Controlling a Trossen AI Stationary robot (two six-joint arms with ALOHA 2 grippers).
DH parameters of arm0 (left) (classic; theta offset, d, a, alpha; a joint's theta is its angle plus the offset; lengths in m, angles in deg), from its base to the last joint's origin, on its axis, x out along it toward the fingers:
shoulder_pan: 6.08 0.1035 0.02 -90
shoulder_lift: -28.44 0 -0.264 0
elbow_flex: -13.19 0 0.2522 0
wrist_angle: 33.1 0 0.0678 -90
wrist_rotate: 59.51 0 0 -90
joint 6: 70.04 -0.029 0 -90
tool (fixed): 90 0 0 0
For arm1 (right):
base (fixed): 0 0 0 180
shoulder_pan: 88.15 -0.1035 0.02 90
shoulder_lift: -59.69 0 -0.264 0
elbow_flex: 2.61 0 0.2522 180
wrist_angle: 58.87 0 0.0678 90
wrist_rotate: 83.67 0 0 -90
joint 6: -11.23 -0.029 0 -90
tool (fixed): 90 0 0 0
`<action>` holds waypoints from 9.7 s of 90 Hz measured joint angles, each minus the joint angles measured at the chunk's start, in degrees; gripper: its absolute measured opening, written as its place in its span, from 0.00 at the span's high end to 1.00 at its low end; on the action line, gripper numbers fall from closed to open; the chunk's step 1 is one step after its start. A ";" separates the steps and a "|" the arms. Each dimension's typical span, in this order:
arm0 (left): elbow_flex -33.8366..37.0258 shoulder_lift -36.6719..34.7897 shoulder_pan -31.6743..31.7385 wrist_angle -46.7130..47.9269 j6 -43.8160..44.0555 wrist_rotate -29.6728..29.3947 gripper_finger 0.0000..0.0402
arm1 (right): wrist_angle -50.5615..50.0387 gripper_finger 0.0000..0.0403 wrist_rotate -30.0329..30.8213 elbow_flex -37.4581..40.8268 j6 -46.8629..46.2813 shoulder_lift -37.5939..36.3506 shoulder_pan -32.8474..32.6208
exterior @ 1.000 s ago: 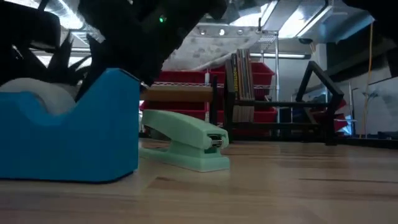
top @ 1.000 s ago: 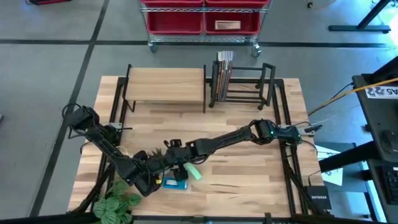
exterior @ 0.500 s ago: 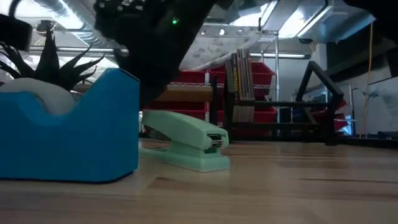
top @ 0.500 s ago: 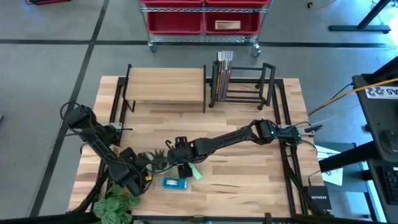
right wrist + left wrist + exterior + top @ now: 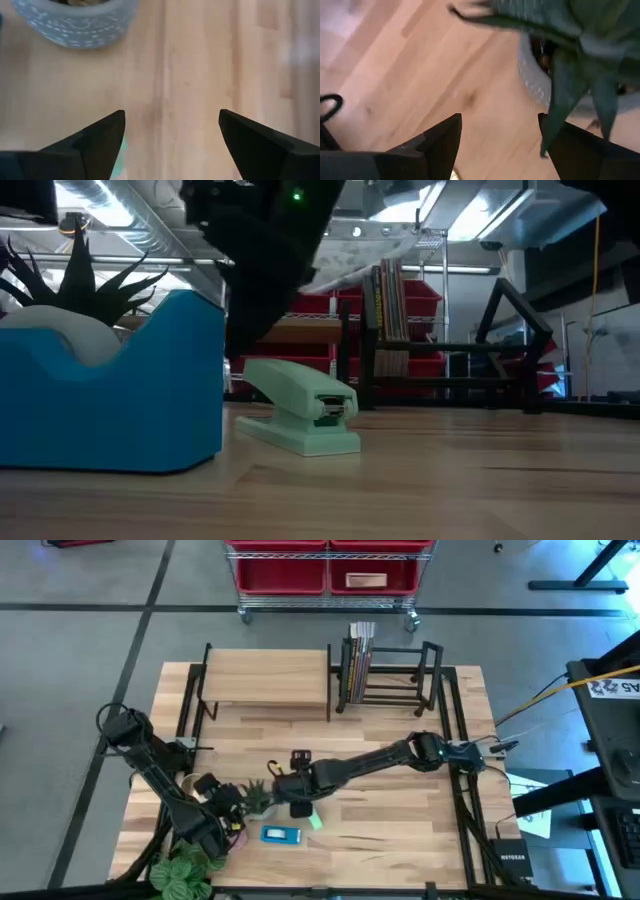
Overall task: Stock shelves
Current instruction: Adjust the green stapler to the center, then remove the red purple book from the bookshelf
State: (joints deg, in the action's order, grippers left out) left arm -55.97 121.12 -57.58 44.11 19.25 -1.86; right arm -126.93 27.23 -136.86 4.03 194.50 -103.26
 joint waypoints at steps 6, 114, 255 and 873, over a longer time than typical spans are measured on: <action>-1.14 0.00 0.02 1.89 -0.04 -1.24 0.37 | -1.83 0.24 1.79 0.00 -0.38 -1.44 -0.76; -9.69 -10.09 13.34 -54.12 -75.82 -7.73 0.37 | -31.95 0.24 26.28 20.01 -39.28 -34.96 -25.60; -15.06 18.43 38.31 -42.12 -85.24 37.06 0.55 | 10.41 0.24 20.01 43.95 -38.88 -36.29 -27.65; -13.37 3.69 7.82 -28.09 -40.00 -35.42 0.23 | 43.62 0.51 12.48 72.12 -21.02 -59.17 32.81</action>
State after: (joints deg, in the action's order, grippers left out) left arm -69.35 124.82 -49.76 16.01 -20.74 -37.28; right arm -83.31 39.71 -64.74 -16.99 135.33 -70.45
